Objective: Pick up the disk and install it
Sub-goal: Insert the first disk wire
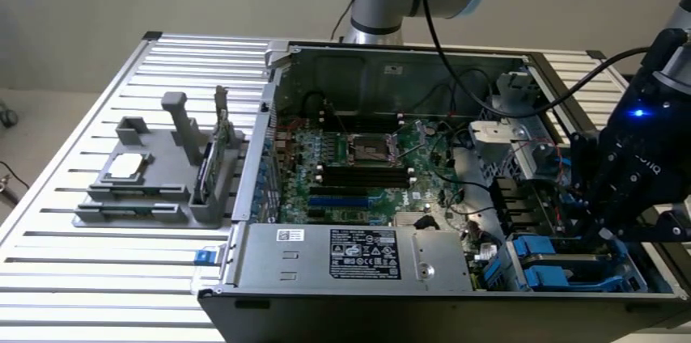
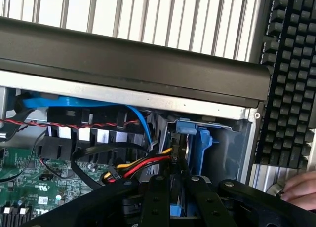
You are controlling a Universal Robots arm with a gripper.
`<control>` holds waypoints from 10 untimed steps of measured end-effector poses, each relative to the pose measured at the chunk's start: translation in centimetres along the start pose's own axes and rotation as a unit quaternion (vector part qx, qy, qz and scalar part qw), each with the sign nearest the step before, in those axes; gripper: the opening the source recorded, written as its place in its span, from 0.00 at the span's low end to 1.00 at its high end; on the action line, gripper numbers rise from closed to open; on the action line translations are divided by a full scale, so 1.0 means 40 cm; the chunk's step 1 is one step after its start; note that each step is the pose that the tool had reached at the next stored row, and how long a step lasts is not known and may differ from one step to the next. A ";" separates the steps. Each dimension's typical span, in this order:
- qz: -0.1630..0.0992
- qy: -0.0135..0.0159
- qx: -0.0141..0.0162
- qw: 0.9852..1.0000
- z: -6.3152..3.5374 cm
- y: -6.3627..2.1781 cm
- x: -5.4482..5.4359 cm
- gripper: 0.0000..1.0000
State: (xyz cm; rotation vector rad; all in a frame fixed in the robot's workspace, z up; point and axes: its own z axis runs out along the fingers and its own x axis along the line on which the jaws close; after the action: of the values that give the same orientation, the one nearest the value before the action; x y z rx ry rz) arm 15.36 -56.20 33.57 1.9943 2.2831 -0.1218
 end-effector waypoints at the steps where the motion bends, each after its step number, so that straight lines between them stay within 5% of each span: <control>1: 0.001 0.000 0.000 1.000 0.000 0.000 0.000 0.18; 10: 0.007 -0.002 0.001 1.000 0.002 0.000 0.000 0.18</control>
State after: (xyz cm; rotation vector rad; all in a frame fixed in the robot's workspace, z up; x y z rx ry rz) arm 15.38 -56.20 33.48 2.0097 2.2677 -0.1264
